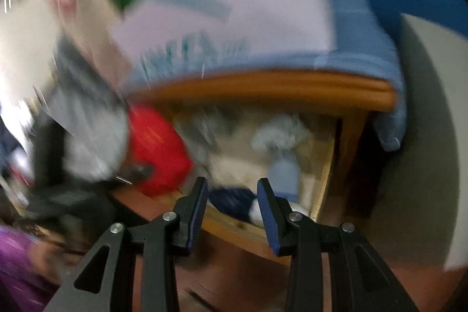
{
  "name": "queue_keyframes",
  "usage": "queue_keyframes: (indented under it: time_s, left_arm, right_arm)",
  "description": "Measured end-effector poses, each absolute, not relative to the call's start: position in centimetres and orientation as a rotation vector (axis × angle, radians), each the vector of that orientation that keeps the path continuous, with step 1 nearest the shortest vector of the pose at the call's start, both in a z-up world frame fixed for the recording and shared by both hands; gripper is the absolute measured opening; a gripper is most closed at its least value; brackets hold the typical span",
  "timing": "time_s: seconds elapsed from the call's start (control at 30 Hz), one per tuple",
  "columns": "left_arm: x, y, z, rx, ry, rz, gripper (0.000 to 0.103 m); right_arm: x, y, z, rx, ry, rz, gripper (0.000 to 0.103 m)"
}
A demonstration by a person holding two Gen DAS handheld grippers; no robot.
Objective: Take underwear out of drawer
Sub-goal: 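Grasp the red knit item with the left gripper, then lift the red item out with the left gripper while the right gripper grasps the light blue sock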
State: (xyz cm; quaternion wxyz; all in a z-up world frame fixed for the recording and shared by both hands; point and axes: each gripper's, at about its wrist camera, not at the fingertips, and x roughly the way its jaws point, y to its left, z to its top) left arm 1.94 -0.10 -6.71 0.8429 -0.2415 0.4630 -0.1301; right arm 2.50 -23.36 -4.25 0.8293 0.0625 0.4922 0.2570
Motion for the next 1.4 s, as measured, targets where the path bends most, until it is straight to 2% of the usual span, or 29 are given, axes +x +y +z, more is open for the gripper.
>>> queue_keyframes:
  time_s: [0.2, 0.43, 0.6, 0.7, 0.8, 0.87, 1.07, 1.1, 1.23, 1.33, 1.4]
  left_arm:
    - [-0.5, 2.1, -4.4, -0.469, 0.908, -0.330, 0.020]
    - [-1.7, 4.7, -3.3, -0.444, 0.844, -0.322, 0.021]
    - [-2.5, 6.1, -2.0, -0.427, 0.797, -0.327, 0.021]
    - [-2.7, 6.3, -1.6, -0.422, 0.780, -0.335, 0.021]
    - [-2.8, 6.3, -1.5, -0.429, 0.776, -0.343, 0.021]
    - [-2.8, 6.3, -1.5, -0.430, 0.775, -0.348, 0.021]
    - [-3.1, 6.1, -1.1, -0.413, 0.759, -0.355, 0.021]
    - [-3.1, 6.0, -1.0, -0.405, 0.758, -0.355, 0.021]
    - [-3.3, 5.9, -0.6, -0.398, 0.746, -0.359, 0.021]
    - [-3.6, 5.9, -0.2, -0.389, 0.736, -0.360, 0.022]
    - [-3.8, 5.9, 0.2, -0.383, 0.729, -0.364, 0.022]
  right_arm:
    - [5.9, -16.8, -9.1, -0.171, 1.215, 0.495, 0.037]
    - [10.3, -14.5, -13.8, -0.309, 1.349, 0.362, 0.035]
    - [10.6, -12.8, -15.5, -0.495, 1.258, 0.300, 0.048]
    - [10.5, -12.1, -16.6, -0.601, 1.219, 0.256, 0.060]
    - [10.0, -11.1, -18.5, -0.706, 1.246, 0.273, 0.060]
    - [10.5, -11.7, -20.2, -0.665, 1.339, 0.268, 0.061]
    - [12.3, -11.9, -22.2, -0.648, 1.419, 0.279, 0.060]
    - [12.6, -11.7, -22.6, -0.655, 1.440, 0.286, 0.059]
    - [13.5, -11.8, -23.8, -0.667, 1.476, 0.308, 0.041]
    - [12.8, -11.5, -24.1, -0.752, 1.416, 0.357, 0.030]
    - [12.1, -11.3, -24.0, -0.801, 1.376, 0.372, 0.027]
